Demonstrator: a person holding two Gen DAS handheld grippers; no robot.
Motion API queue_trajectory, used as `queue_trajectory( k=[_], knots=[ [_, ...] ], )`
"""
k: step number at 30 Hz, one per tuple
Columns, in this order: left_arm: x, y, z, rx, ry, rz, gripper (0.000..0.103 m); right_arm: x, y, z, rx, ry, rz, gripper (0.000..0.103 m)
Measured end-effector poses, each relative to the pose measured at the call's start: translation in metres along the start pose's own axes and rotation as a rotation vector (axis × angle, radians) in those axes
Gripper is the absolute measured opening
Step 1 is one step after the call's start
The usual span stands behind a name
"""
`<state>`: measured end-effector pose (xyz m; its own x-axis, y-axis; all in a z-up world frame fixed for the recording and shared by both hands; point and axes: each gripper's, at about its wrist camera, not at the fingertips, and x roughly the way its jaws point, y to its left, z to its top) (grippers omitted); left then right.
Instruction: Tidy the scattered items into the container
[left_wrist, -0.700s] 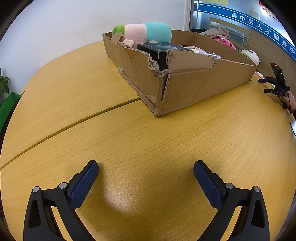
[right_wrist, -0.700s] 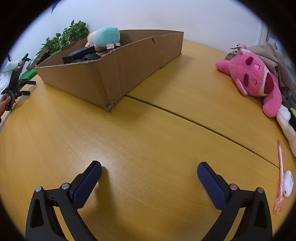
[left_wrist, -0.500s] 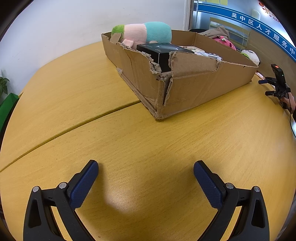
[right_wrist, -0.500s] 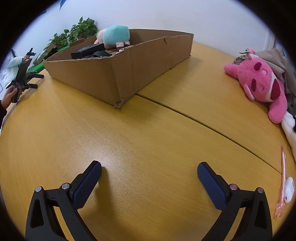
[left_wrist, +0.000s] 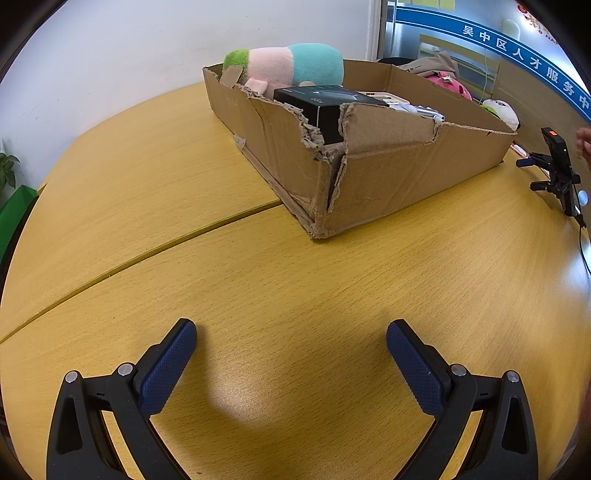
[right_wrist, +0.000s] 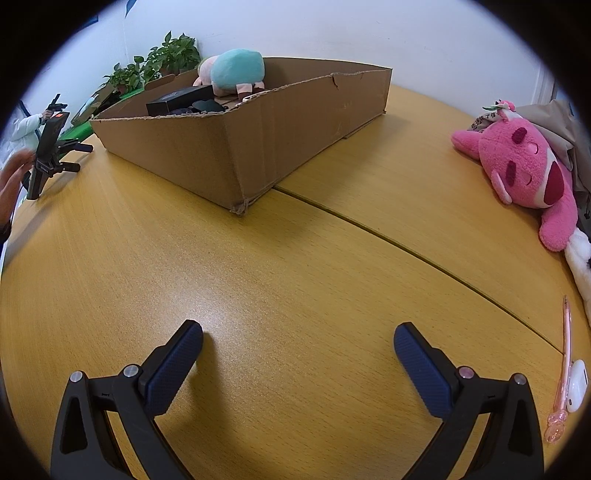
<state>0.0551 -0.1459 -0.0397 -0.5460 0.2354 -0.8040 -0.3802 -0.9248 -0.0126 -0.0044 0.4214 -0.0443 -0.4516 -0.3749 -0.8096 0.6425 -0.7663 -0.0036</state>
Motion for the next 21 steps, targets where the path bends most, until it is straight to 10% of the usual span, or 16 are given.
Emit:
queue_trajectory(
  k=[21],
  knots=[
    [-0.0028, 0.0007, -0.0005, -0.017, -0.001, 0.013, 0.103, 0.0002, -0.0002, 0.0002, -0.001, 0.0, 0.0, 0.103]
  ],
)
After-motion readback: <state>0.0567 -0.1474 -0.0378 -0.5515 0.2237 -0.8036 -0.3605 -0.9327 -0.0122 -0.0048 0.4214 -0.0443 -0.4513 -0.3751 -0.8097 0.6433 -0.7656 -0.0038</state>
